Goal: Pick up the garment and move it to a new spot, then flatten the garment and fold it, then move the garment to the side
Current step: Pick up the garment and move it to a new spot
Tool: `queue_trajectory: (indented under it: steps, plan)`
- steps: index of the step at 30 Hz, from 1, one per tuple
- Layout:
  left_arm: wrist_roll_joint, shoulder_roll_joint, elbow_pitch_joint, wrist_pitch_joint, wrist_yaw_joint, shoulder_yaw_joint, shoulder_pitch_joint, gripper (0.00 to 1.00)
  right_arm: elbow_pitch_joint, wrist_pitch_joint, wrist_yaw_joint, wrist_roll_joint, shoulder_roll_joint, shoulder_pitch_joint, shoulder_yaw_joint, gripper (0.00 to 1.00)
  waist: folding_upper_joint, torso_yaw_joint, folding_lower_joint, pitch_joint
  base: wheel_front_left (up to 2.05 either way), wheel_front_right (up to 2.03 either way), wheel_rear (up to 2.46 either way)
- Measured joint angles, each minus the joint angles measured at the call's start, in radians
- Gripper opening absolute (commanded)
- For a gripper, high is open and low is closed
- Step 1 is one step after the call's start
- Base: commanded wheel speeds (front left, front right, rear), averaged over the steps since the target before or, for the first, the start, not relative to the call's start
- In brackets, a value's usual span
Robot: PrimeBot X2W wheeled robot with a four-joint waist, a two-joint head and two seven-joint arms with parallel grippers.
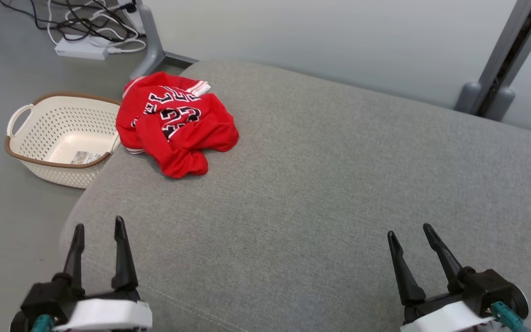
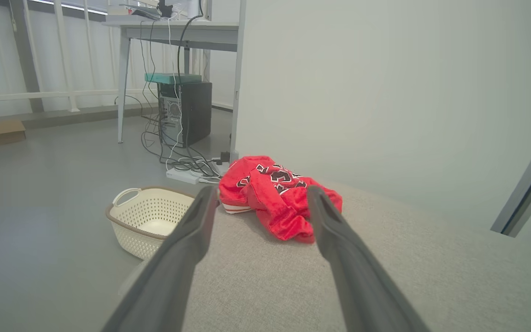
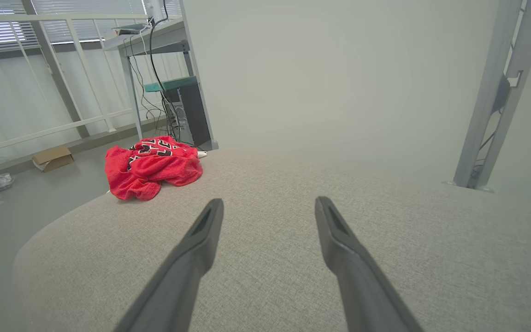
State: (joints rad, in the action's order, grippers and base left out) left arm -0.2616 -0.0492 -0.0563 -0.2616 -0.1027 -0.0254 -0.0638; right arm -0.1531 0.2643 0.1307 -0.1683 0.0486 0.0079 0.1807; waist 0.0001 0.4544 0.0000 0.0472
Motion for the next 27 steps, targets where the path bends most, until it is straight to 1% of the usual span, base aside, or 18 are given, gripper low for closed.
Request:
queue_trajectory:
  steps: [2,8,13,17,20,25,27]
  plan:
    - [-0.035,0.000,0.002,0.000,-0.001,0.006,0.024,1.00,0.003,0.000,0.000,0.002,0.007,-0.013,0.003,1.00,0.0000,-0.009,0.0000,0.021,0.00,0.00,0.00]
    - [-0.125,0.000,-0.009,0.000,-0.002,0.020,0.180,1.00,0.019,0.000,0.000,0.018,0.071,-0.076,0.004,1.00,0.0000,-0.040,0.0000,0.121,0.00,0.00,0.00]
    - [-0.162,0.000,-0.070,-0.002,0.000,0.035,0.346,1.00,0.025,0.000,0.000,0.030,0.139,-0.146,0.042,1.00,0.0000,-0.057,0.0000,0.218,0.00,0.00,0.00]
    - [-0.161,0.001,-0.166,-0.002,-0.001,0.083,0.489,1.00,0.037,0.000,0.000,0.030,0.185,-0.212,0.054,1.00,0.0000,-0.075,0.0000,0.296,0.00,0.00,0.00]
    - [-0.151,0.001,-0.250,-0.002,-0.003,0.129,0.587,1.00,0.040,0.000,0.000,0.030,0.202,-0.252,0.060,1.00,-0.0001,-0.092,-0.0001,0.348,0.00,0.00,0.00]
    - [-0.104,-0.005,-0.408,-0.002,0.017,0.190,0.722,1.00,0.042,0.000,0.000,0.030,0.207,-0.289,0.066,1.00,0.0000,-0.130,0.0000,0.410,0.00,0.00,0.00]
    - [-0.091,-0.023,-0.491,-0.002,0.020,0.203,0.777,1.00,0.043,0.000,0.000,0.030,0.206,-0.293,0.066,1.00,0.0000,-0.146,0.0000,0.428,0.00,0.00,0.00]
